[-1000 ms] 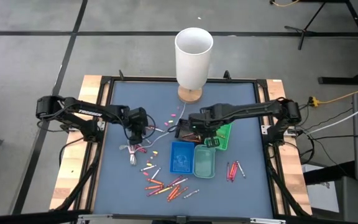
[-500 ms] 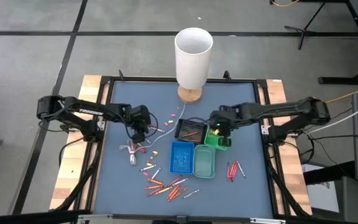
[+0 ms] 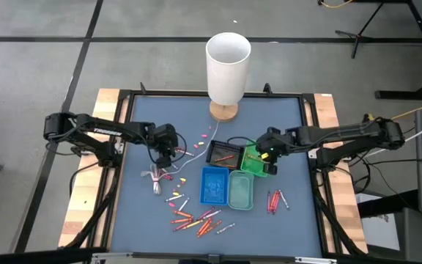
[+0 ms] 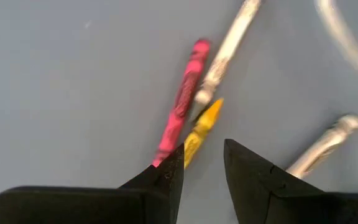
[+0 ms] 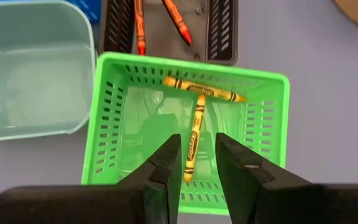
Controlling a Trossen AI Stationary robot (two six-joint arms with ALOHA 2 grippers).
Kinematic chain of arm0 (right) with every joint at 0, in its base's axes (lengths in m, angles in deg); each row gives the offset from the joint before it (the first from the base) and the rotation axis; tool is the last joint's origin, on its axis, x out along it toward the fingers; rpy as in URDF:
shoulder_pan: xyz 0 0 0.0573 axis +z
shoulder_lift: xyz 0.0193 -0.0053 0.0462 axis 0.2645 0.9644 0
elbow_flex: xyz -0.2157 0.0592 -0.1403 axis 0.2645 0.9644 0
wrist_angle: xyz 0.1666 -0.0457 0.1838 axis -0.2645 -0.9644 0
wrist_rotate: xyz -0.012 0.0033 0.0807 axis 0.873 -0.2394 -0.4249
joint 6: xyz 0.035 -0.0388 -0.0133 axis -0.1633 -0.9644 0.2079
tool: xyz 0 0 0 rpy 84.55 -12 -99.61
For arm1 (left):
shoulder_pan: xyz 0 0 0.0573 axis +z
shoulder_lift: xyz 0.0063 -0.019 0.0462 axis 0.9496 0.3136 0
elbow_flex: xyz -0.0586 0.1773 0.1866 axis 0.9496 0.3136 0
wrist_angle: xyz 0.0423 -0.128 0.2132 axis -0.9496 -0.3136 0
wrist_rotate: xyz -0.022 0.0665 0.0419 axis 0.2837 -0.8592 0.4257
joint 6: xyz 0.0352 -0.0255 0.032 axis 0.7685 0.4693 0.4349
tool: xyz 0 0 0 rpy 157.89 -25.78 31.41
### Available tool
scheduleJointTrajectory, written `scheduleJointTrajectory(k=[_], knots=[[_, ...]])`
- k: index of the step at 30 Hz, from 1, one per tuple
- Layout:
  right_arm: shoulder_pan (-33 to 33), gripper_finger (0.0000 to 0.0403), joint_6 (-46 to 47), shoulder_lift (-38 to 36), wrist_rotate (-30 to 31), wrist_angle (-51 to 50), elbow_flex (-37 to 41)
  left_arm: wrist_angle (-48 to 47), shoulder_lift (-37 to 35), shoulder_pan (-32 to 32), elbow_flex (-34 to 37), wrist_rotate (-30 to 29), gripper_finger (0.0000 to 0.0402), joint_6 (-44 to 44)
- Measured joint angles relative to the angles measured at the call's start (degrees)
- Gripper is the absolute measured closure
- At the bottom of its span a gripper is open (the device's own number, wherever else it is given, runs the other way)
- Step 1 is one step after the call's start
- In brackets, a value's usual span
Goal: Sort crayons
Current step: Put the yellow crayon into the green bin
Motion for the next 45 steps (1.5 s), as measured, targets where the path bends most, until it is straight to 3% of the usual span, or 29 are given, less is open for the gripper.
scheduleJointTrajectory(k=[10, 22, 38, 45], knots=[[0.0, 0.0307, 0.7, 0.0, 0.0, 0.9, 0.6, 0.1, 0.0, 0.0, 2.5, -3.3, 0.0303, 0.0], [0.0, 0.0307, 0.7, 0.0, 0.0, 2.1, 0.6, -0.3, 0.0, 0.0, 2.6, -2.2, 0.0305, -0.1], [0.0, 0.0307, 0.7, 0.1, 0.0, 2.1, 0.6, -0.5, -0.1, 0.0, 2.6, -1.8, 0.0391, -0.1], [0.0, 0.0307, 0.7, 0.1, 0.0, 2.1, 0.6, -0.6, -0.1, 0.0, 2.5, -1.8, 0.0399, -0.1]])
